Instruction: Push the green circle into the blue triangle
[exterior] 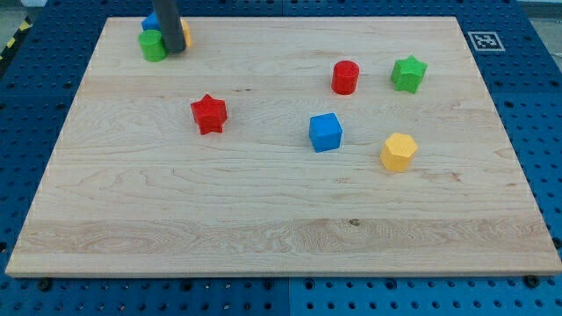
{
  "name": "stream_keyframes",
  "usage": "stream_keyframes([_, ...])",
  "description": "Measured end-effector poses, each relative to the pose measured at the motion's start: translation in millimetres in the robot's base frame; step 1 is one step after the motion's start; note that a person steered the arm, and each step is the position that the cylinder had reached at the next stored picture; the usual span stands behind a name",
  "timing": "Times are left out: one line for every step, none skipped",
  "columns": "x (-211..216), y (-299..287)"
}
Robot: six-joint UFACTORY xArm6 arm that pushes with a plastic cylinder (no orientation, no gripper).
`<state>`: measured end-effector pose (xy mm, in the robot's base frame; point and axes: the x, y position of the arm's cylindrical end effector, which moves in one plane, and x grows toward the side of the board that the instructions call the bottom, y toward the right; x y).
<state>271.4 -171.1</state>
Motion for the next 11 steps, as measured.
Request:
stream_keyframes([21.7,0.0])
stream_keyframes([37.1,-1.9])
stream_keyframes([37.1,-19.9])
stream_keyframes([37.1,-24.2])
stream_keyframes([37.1,-30.3])
stream_keyframes([36.6,-30.3])
stream_keyframes([33.9,-30.3])
stream_keyframes([28.8,-30.3])
stream_keyframes([15.5,-30.3])
stream_keyframes([9.3,-30.3])
stream_keyframes([22.2,-22.4])
